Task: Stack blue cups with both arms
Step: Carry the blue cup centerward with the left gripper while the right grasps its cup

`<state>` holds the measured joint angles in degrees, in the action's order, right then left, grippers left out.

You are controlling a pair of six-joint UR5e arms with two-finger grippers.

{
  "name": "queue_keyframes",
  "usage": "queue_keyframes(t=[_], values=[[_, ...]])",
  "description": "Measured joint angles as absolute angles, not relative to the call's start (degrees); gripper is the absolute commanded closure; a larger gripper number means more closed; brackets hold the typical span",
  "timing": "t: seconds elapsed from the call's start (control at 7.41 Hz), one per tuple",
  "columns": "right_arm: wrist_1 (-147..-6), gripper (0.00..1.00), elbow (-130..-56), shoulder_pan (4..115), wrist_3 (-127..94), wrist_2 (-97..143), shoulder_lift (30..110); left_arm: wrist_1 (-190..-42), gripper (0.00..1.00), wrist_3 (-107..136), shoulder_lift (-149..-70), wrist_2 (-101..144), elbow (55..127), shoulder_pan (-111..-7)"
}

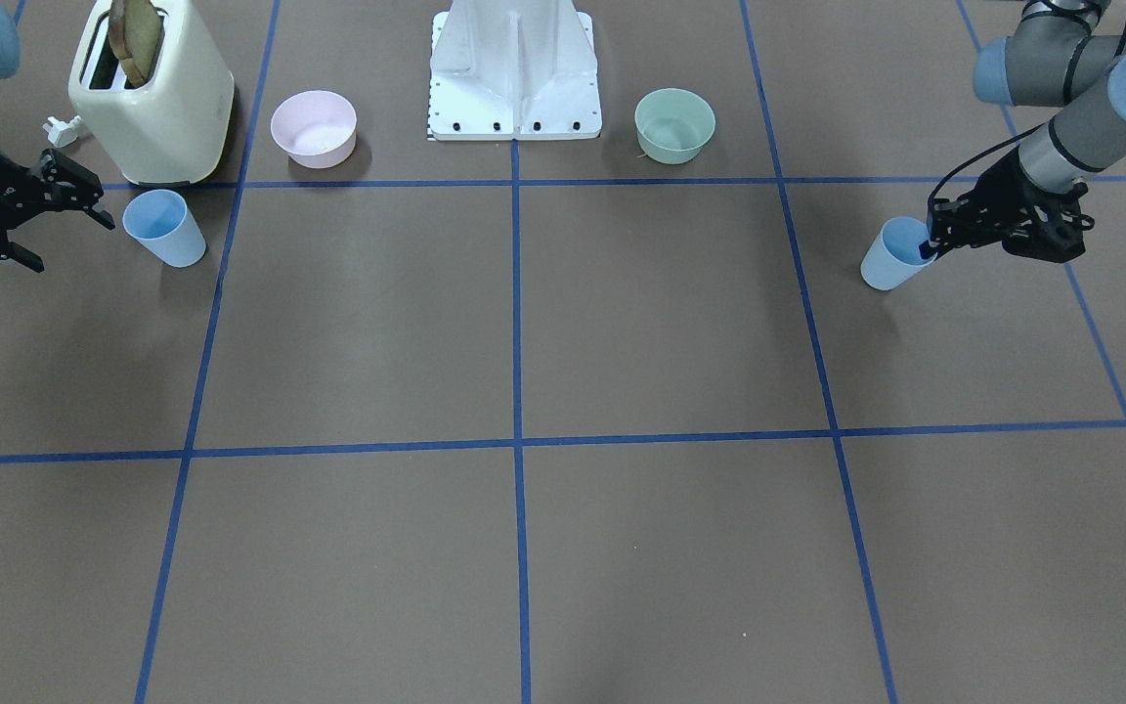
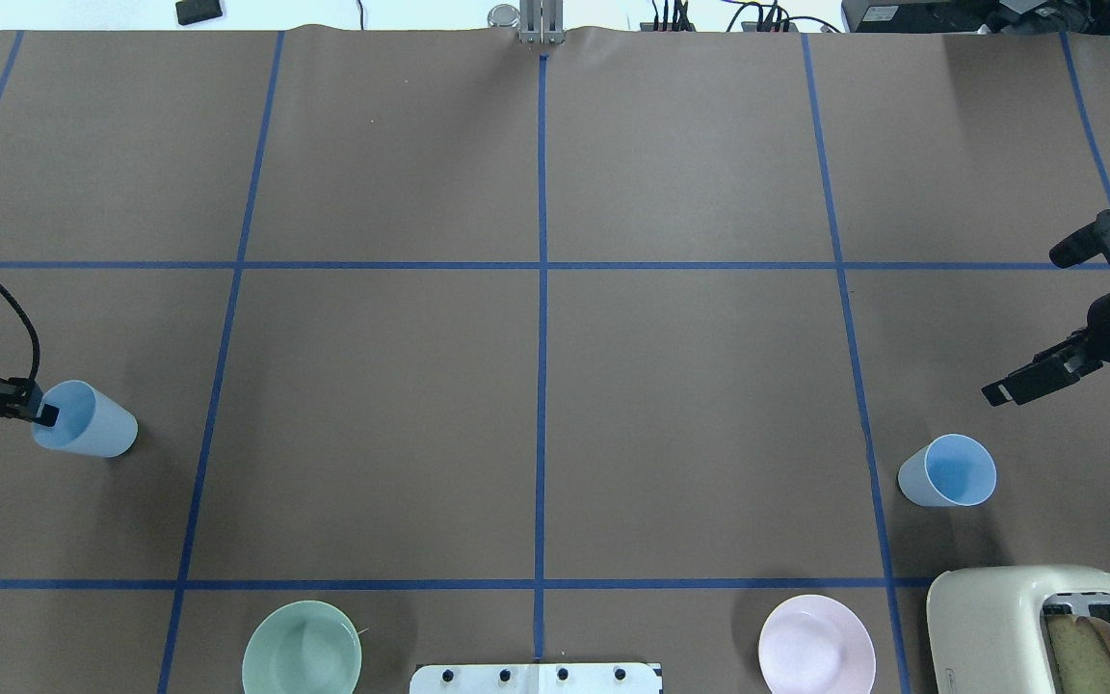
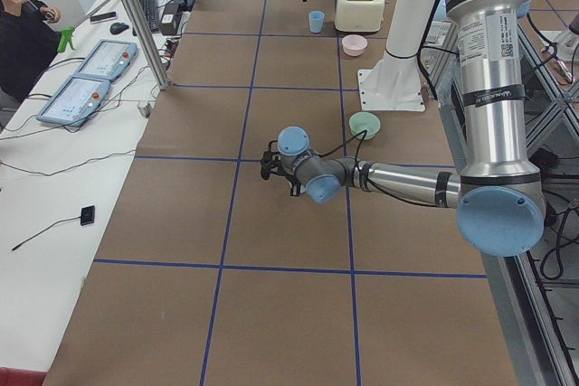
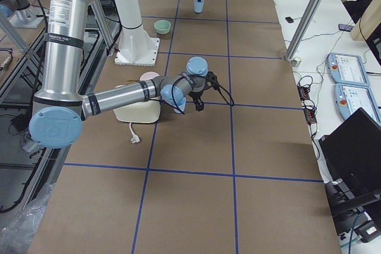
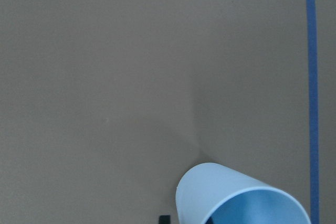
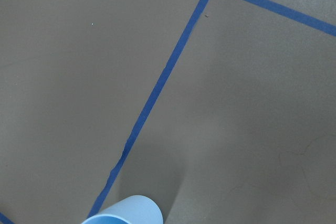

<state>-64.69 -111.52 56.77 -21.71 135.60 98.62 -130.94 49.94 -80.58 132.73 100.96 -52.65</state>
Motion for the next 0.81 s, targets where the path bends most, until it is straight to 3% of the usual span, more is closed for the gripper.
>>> queue_keyframes(t=[0.54, 0.81], values=[[-64.69, 0.00, -111.59, 55.68, -21.71, 134.71, 98.61, -130.62, 1.00, 52.13, -80.85, 132.84, 103.11, -52.75], [-64.69, 0.00, -111.80, 54.13, -21.96, 133.09, 98.61, -125.01, 1.00, 56.25, -84.93, 132.95, 106.41, -52.80]])
